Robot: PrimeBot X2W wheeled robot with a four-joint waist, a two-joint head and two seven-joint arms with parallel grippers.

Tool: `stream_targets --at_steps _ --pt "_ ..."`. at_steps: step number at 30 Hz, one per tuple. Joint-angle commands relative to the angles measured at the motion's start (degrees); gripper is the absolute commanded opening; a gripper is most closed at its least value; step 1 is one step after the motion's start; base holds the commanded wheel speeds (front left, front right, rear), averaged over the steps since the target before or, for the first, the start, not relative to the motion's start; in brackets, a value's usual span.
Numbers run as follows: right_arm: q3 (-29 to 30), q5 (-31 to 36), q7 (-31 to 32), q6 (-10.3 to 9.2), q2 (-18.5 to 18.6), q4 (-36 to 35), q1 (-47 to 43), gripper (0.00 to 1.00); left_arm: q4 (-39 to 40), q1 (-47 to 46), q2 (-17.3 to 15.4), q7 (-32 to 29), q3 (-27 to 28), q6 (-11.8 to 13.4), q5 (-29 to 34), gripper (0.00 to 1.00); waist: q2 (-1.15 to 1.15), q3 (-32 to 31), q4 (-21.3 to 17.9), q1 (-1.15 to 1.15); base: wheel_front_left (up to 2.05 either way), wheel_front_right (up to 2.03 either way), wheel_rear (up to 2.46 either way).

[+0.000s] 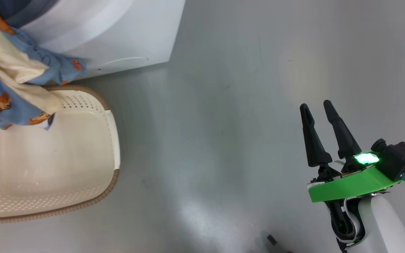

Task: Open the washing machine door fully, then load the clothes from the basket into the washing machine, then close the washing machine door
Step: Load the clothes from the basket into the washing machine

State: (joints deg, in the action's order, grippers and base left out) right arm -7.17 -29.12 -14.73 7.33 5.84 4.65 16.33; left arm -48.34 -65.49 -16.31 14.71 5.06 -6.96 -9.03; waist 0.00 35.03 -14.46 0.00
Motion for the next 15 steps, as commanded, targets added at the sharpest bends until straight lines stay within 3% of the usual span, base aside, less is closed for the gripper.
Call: stream_targets --at_steps 1,15 --pt "-0.8 0.0 -0.3 0.16 0.6 -1.1 -1.7 1.0 2.2 1.9 -2.2 0.3 1.0 -0.3 -0.6 1.0 0.0 -0.6 0.6 0.0 0.0 0.0 0.0" --pt "0.6 0.2 -0.3 0.16 2.0 -1.5 -2.4 1.0 15.1 17.9 2.0 0.3 2.9 -0.5 -3.0 1.0 0.0 -1.9 3.7 0.0 0.0 0.0 0.0"
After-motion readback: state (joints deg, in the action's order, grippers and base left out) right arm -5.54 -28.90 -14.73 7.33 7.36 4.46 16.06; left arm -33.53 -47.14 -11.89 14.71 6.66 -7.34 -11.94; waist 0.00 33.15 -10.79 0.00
